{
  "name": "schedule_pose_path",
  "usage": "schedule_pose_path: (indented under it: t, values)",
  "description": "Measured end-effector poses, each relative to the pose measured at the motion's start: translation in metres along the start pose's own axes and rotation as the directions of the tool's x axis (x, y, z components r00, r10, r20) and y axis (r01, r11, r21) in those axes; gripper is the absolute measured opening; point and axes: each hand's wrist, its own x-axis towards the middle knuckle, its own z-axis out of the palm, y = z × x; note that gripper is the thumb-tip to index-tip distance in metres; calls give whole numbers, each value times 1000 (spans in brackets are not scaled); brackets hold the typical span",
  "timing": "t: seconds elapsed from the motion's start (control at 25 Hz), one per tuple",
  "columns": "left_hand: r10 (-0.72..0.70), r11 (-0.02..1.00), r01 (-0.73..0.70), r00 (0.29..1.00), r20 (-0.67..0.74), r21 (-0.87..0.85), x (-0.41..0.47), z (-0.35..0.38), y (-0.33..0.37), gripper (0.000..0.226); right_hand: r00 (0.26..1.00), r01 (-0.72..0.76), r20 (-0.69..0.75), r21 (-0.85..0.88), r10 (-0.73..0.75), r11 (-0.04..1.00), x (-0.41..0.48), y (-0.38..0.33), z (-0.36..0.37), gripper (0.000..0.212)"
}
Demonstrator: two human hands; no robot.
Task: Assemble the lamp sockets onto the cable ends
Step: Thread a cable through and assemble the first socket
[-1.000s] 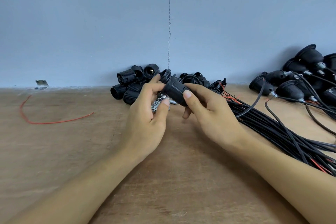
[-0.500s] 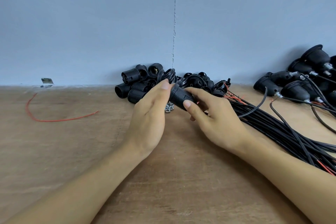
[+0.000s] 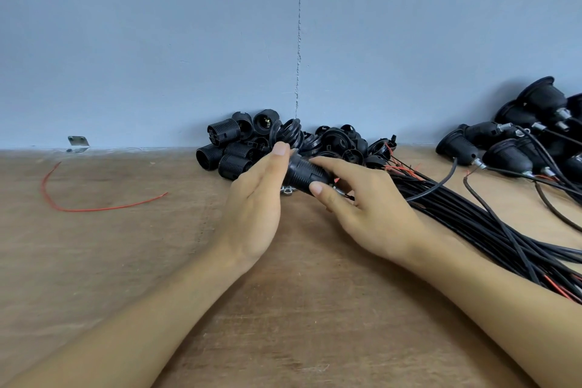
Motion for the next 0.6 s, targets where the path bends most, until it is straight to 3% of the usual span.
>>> schedule_pose_path:
  t: [0.2, 0.36, 0.48, 0.6]
  values:
    - [176, 984, -174, 983, -54, 41, -11, -1, -6, 46, 981, -87, -170, 74, 99, 993, 2, 3, -4, 35]
    - [51, 996, -54, 998, 45, 71, -6, -5, -8, 57, 990, -62, -119, 75, 71, 995, 0, 1, -1, 38]
    - [-50, 996, 59, 990, 131, -61, -2, -6, -7, 65, 1000, 9, -26, -11, -9, 1000, -1, 1, 1, 40]
    - [-52, 994, 58, 996, 65, -96, -1, -6, -5, 70, 1000, 13, 2, -83, -13, 996, 0, 5, 0, 41]
